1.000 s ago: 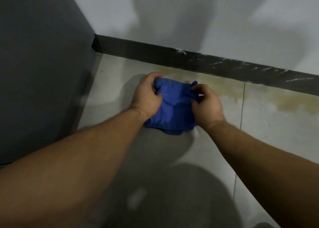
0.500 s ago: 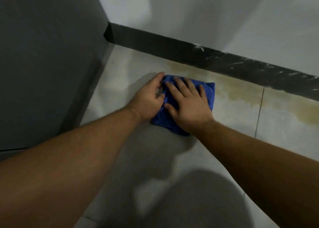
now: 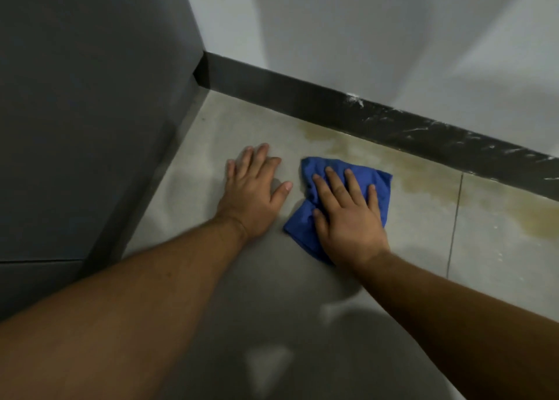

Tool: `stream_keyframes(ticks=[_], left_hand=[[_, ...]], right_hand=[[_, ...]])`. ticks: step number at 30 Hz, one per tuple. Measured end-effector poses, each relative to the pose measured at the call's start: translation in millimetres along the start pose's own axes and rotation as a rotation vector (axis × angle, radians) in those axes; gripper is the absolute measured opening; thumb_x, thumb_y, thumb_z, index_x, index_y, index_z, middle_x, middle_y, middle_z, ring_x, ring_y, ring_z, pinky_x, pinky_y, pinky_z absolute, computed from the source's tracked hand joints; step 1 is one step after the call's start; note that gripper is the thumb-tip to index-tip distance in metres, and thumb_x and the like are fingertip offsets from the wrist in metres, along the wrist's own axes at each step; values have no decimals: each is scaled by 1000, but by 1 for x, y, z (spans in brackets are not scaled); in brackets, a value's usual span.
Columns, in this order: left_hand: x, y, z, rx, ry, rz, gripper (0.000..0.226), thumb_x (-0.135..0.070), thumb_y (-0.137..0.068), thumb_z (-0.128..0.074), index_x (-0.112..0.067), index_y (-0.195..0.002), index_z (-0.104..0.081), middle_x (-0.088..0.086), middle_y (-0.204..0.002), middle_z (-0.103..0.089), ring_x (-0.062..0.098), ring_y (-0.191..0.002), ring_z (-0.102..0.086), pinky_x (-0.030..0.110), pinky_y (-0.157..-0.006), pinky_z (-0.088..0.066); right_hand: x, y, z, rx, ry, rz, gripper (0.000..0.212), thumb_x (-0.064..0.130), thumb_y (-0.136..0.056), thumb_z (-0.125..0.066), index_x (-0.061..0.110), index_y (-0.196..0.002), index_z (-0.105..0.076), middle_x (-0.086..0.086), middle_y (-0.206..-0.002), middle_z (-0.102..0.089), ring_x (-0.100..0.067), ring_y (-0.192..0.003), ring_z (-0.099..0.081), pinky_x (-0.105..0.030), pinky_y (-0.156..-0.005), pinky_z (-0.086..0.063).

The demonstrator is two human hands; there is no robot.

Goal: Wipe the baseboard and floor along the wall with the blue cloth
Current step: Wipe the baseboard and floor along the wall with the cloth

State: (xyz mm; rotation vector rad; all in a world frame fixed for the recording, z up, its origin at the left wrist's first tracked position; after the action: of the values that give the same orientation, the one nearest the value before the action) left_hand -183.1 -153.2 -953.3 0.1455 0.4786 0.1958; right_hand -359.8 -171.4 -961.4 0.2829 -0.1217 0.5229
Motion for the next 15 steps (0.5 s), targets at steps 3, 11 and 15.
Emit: stream_keyframes(ticks=[3,11,15], left_hand=[[-2,1,-1,-84,-95,-40,72,-61,-98,-25,-21,-157,-35,5,-172,-18,27,-160,-8,52,-129,1],[-3,-1,-7,-86,-221,-44,79,-66,-100,-13,-17,-161,-24,9,-172,-16,28,-159,-8,52,-129,-9],[-1,-1,-7,-77,-239,-38,76,-66,-101,-23,-19,-161,-23,7,-173,-12,26,-160,-4,50,-129,-6]], right_hand=[[12,-8,-9,11,20,50,67,69,-100,-9,42,-160,4,12,-167,9,-20,-156,13,-57,-125,6],[25,-75,9,-18,35,173,70,65,-100,-15,33,-163,-12,6,-172,-7,-21,-158,-2,-46,-125,5],[13,-83,14,-31,14,144,72,69,-100,-19,35,-163,-9,7,-172,-7,-20,-158,-3,-44,-126,3]])
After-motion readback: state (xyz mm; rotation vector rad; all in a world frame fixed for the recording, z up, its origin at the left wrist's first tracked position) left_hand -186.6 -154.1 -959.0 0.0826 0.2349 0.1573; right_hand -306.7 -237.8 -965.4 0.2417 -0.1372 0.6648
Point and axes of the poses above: each hand's wrist, its own y-axis away from the middle knuckle, its own z-axis out of the back of the hand, x = y × z, the point moved 10 cm from there along -y, towards the middle knuckle
